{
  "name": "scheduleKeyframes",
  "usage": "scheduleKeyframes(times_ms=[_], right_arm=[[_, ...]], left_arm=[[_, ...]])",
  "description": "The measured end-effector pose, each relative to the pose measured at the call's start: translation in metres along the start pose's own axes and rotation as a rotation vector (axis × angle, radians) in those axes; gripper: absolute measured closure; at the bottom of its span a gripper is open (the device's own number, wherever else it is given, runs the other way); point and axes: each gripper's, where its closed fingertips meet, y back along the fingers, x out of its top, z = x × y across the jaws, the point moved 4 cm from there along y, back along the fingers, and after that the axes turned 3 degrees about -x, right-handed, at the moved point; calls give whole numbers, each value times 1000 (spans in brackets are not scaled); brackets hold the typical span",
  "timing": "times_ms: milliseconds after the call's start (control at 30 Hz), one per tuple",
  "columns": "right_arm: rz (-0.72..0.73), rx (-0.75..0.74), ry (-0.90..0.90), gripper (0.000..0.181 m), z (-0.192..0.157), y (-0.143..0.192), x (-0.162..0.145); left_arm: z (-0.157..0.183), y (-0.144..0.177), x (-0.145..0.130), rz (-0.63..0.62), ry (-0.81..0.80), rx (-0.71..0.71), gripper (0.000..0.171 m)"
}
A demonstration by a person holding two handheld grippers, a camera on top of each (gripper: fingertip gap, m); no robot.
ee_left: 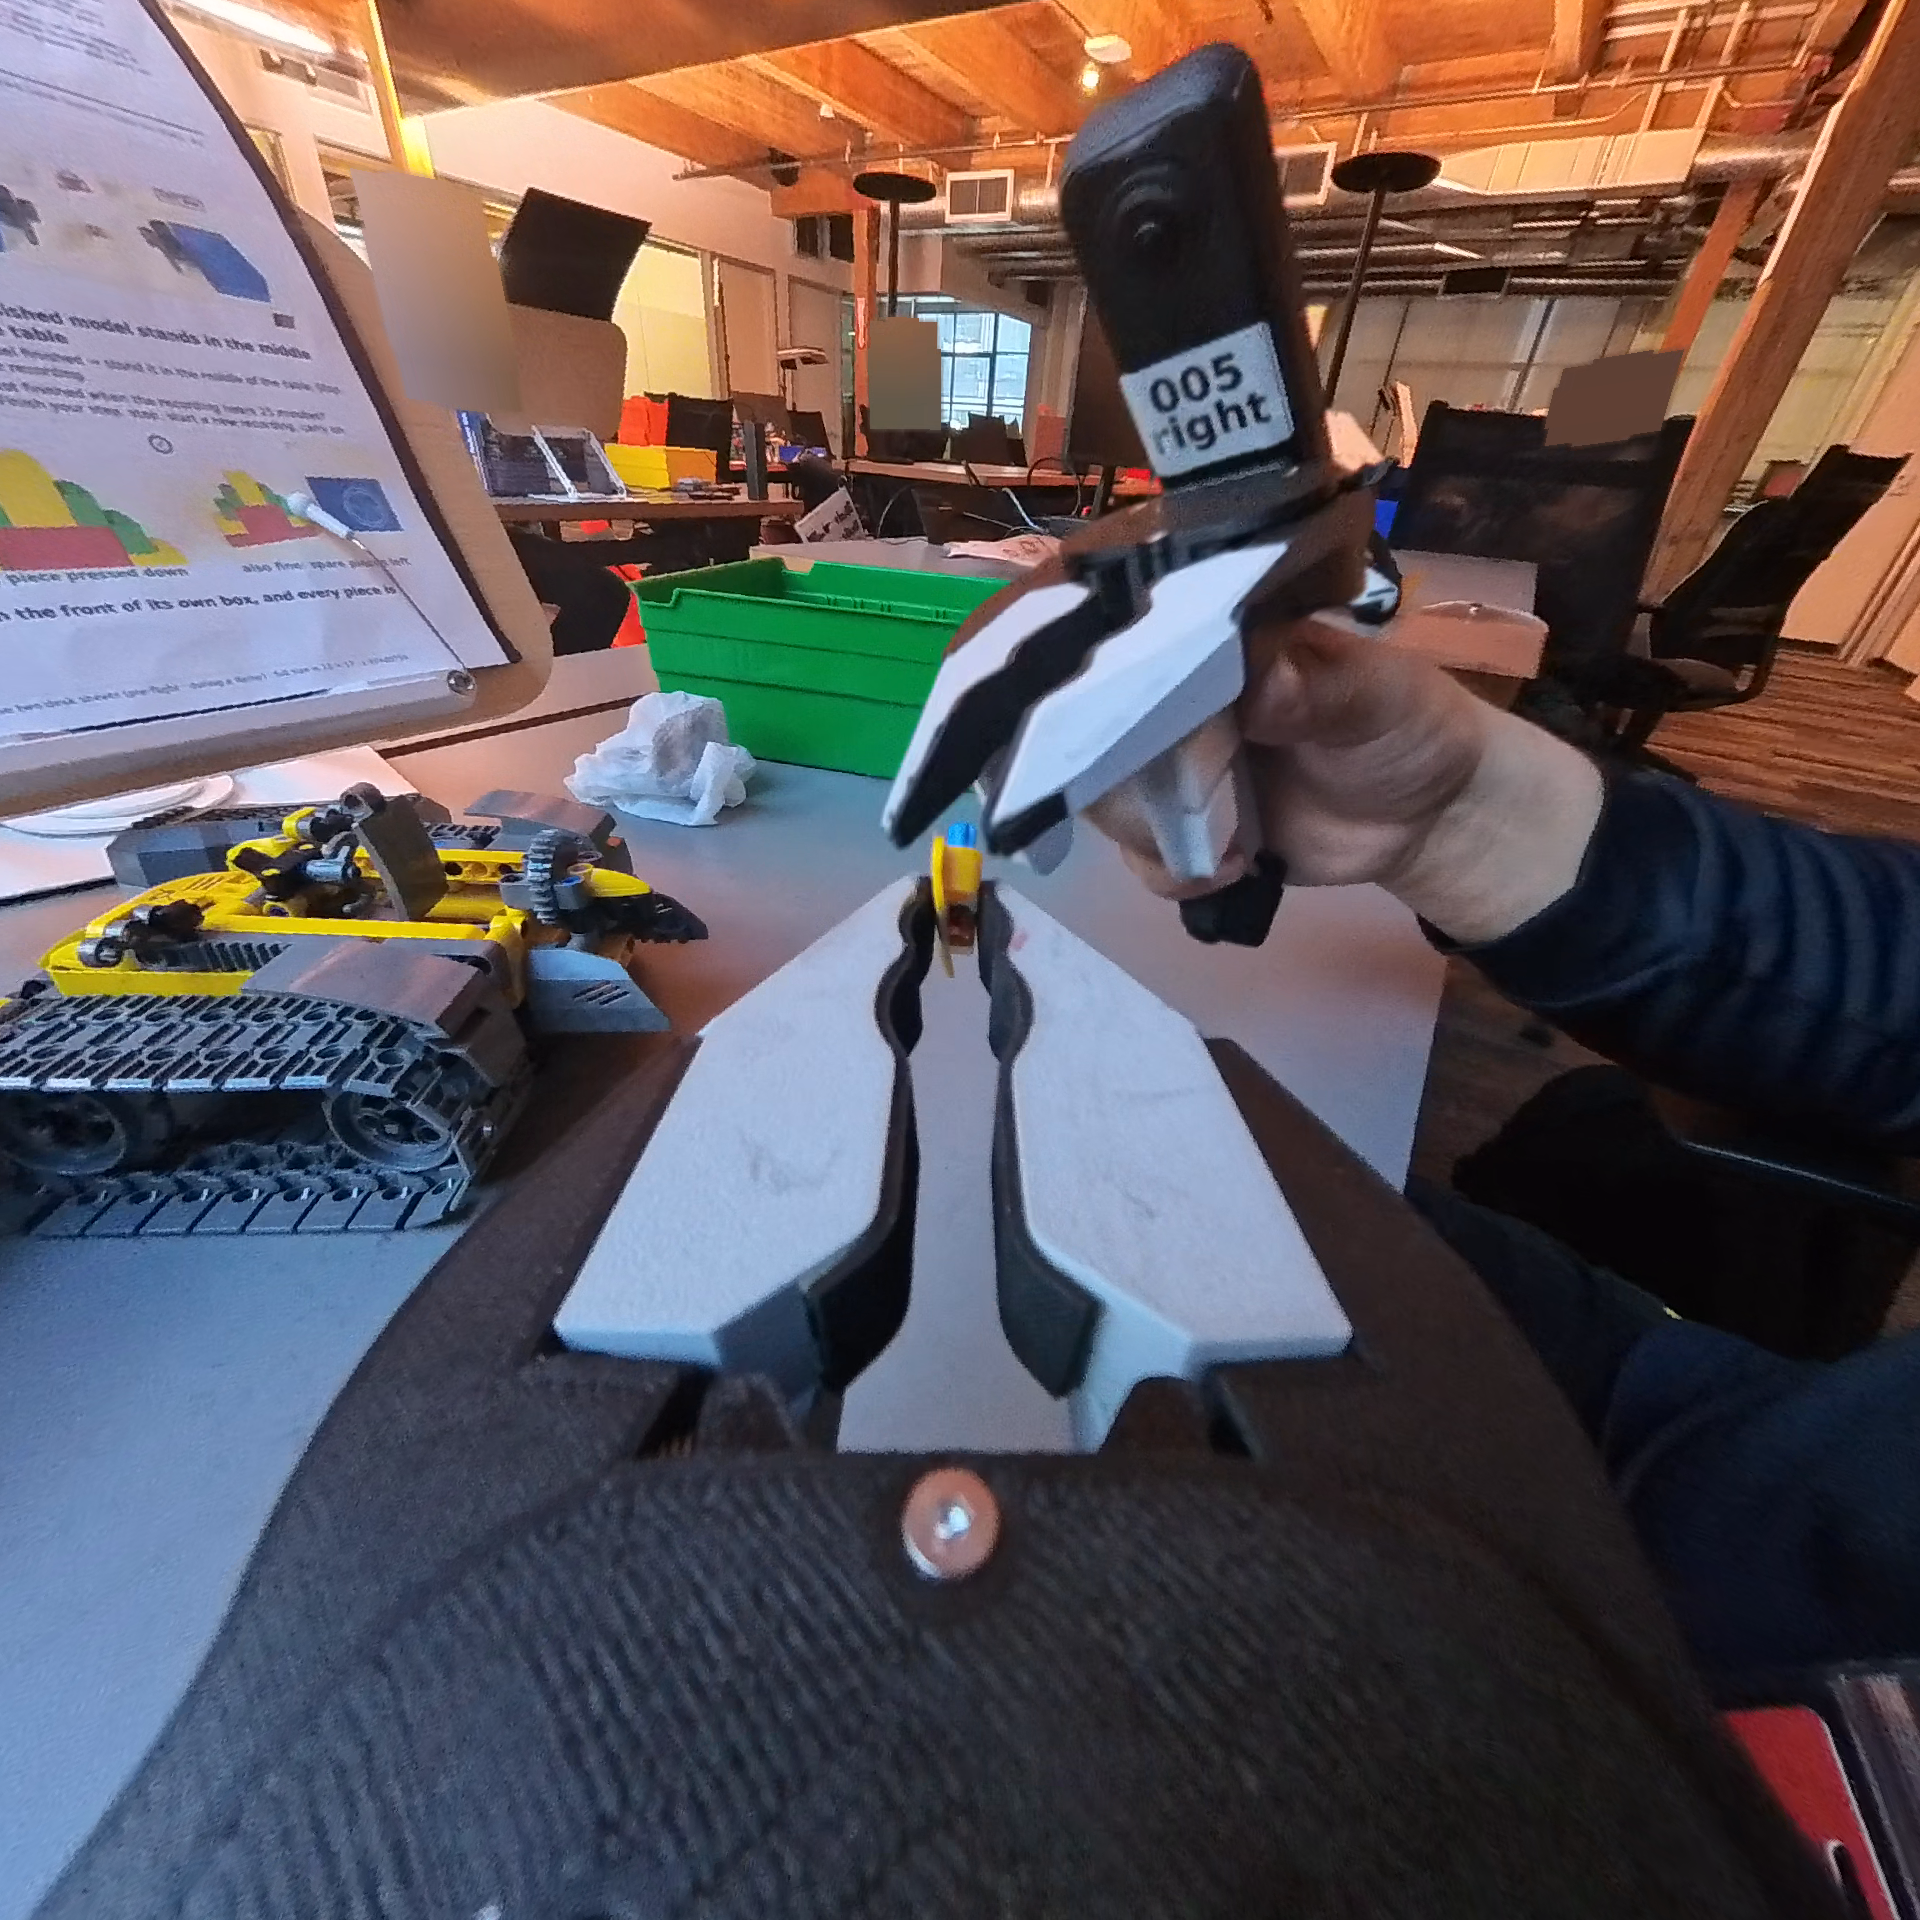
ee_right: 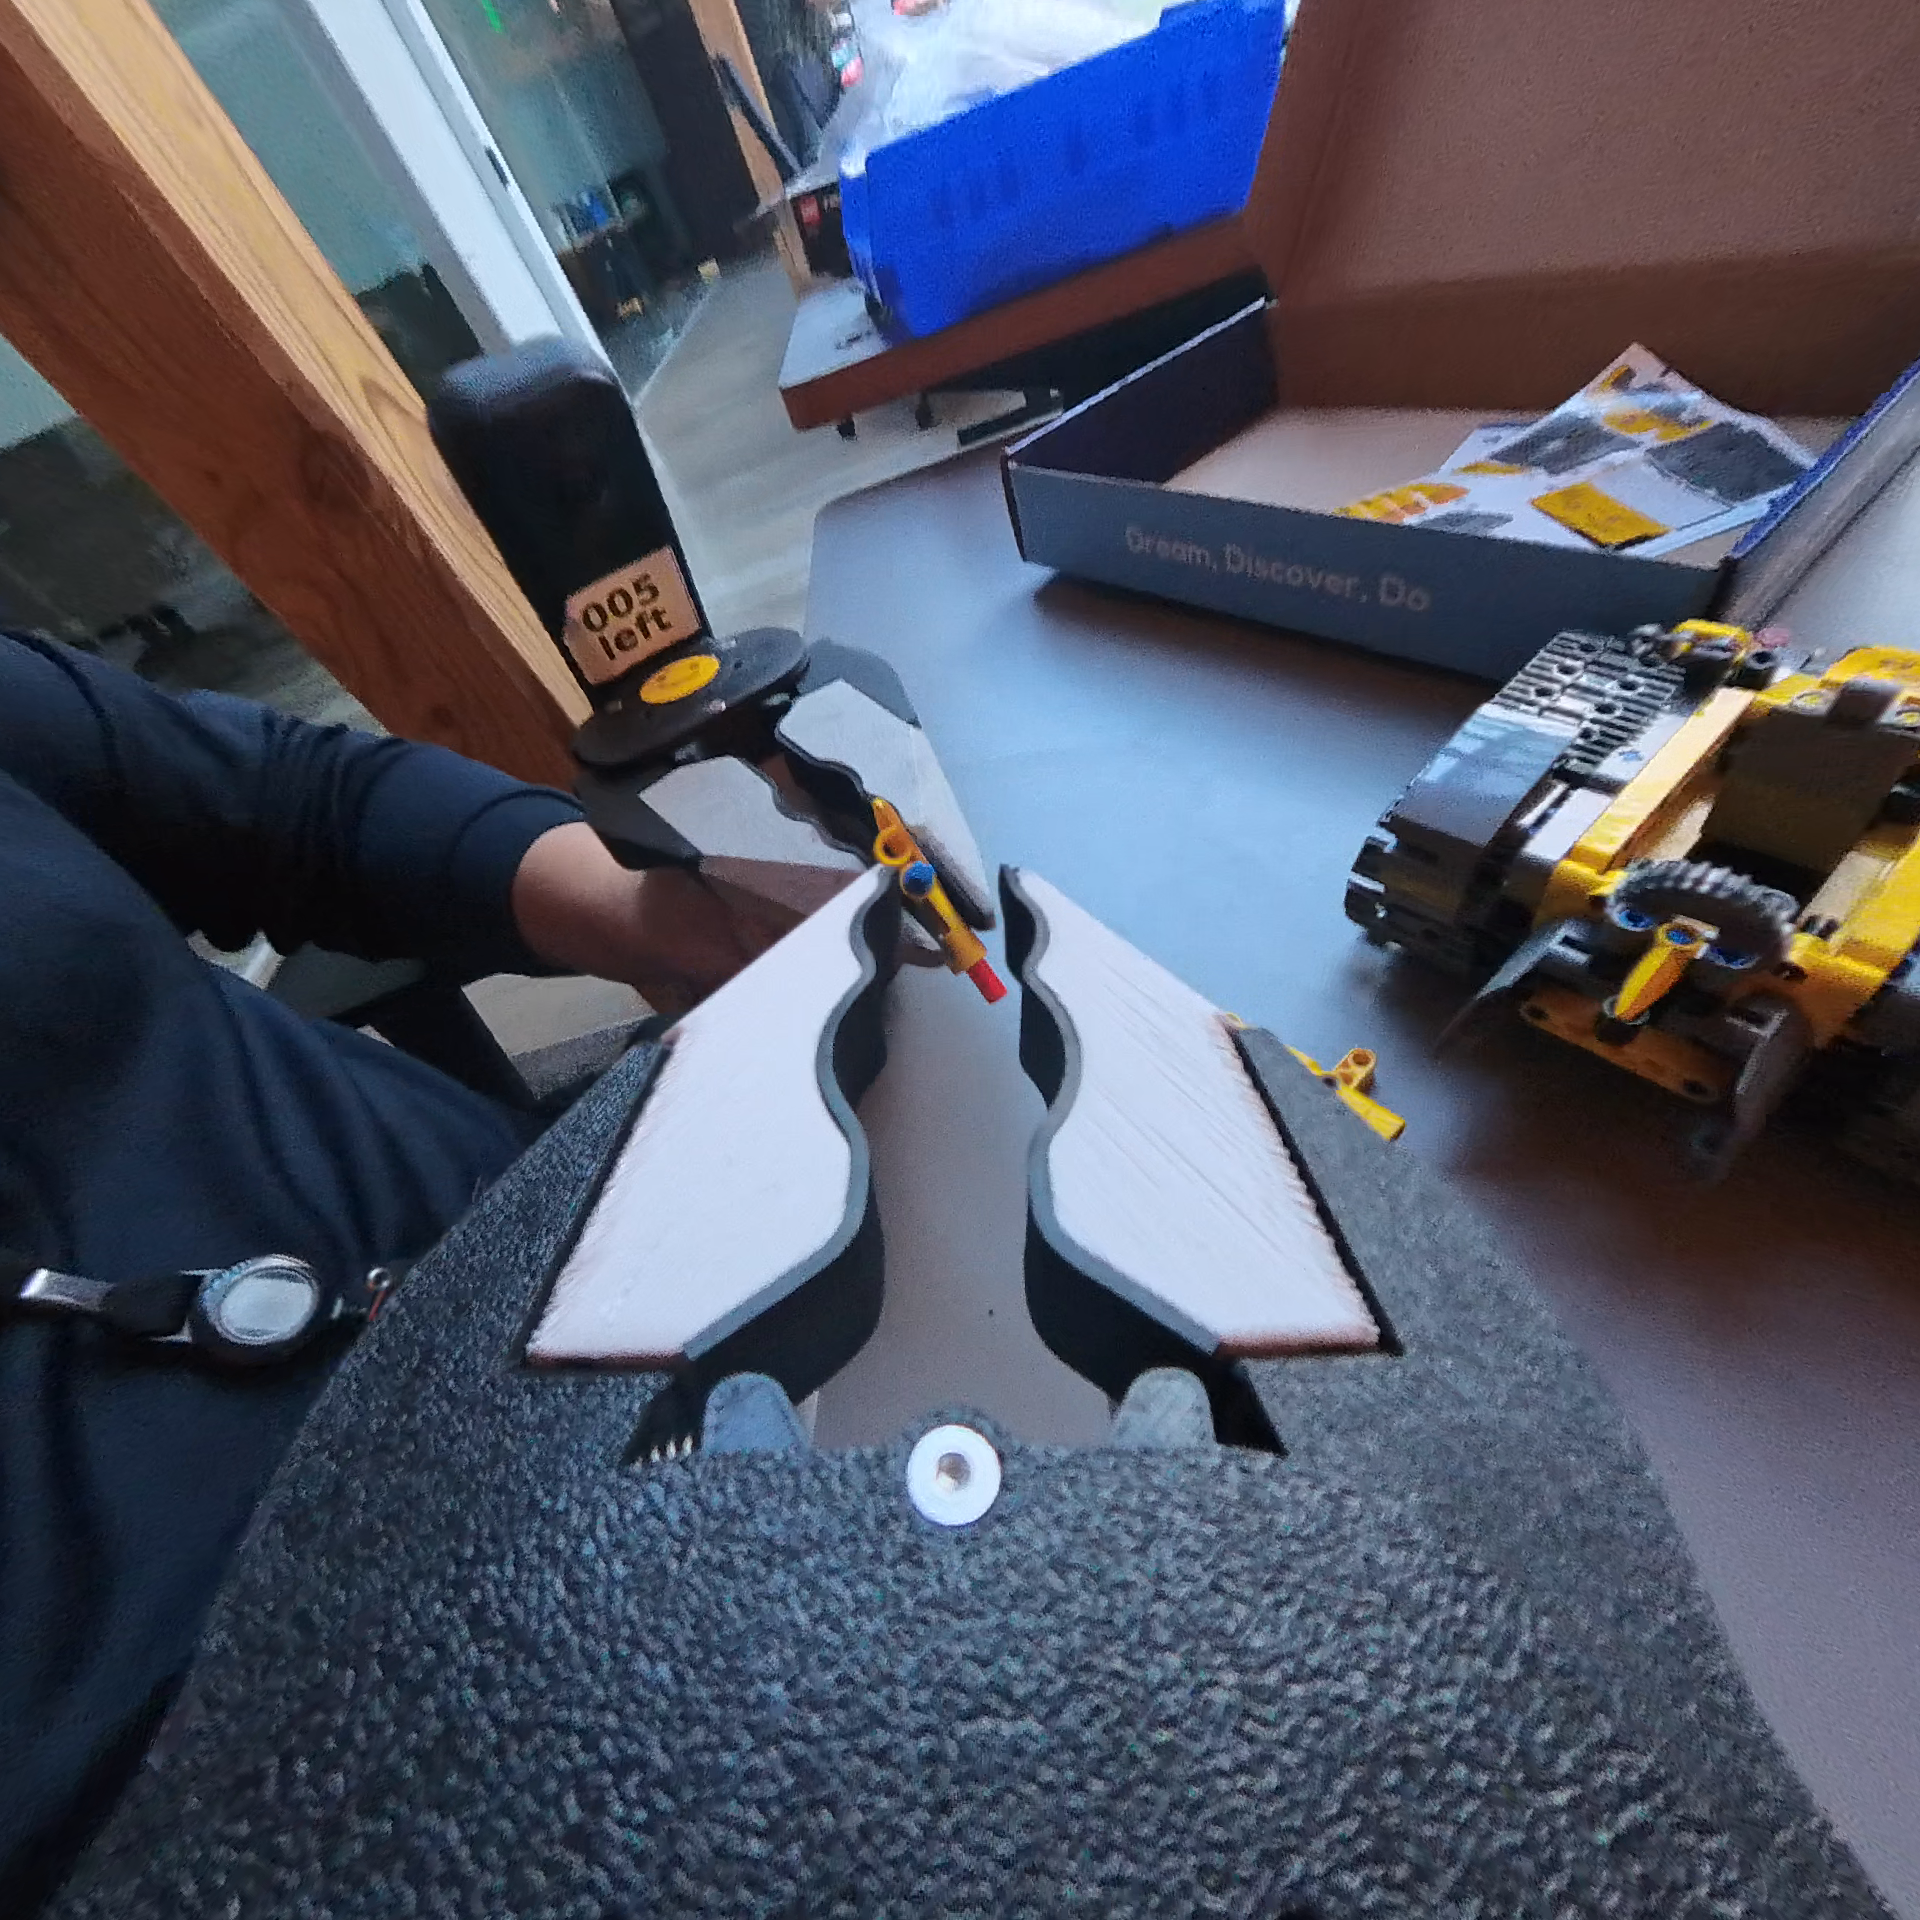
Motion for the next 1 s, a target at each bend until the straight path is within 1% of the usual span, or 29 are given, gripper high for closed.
scheduleKeyframes(times_ms=[67, 200, 233, 333, 533, 700, 833, 900, 1000], right_arm=[[-3, 18, -9, 168, -1, -4, -2], [45, 89, -76, 175, -3, -5, 0], [52, 107, -95, 179, -3, -5, -1], [83, 132, -180, 178, 2, -5, 0], [172, 233, -421, 179, 15, -1, 1], [256, 314, -558, 180, 20, 2, 4], [291, 375, -615, 180, 16, -1, 6], [288, 376, -616, 180, 15, -3, 6], [275, 365, -613, 179, 15, -6, 4]], left_arm=[[0, 0, 0, -3, 0, -1, 167], [2, -1, -1, -14, -5, -11, 167], [1, -2, -2, -18, -6, -5, 167], [0, -1, -1, -8, 4, -1, 166], [-6, 3, 2, 30, 56, 5, 166], [-14, 7, 5, 66, 123, 2, 165], [-15, 7, 5, 74, 148, -15, 159], [-13, 7, 5, 73, 142, -31, 157], [-9, 7, 6, 76, 119, -50, 158]])
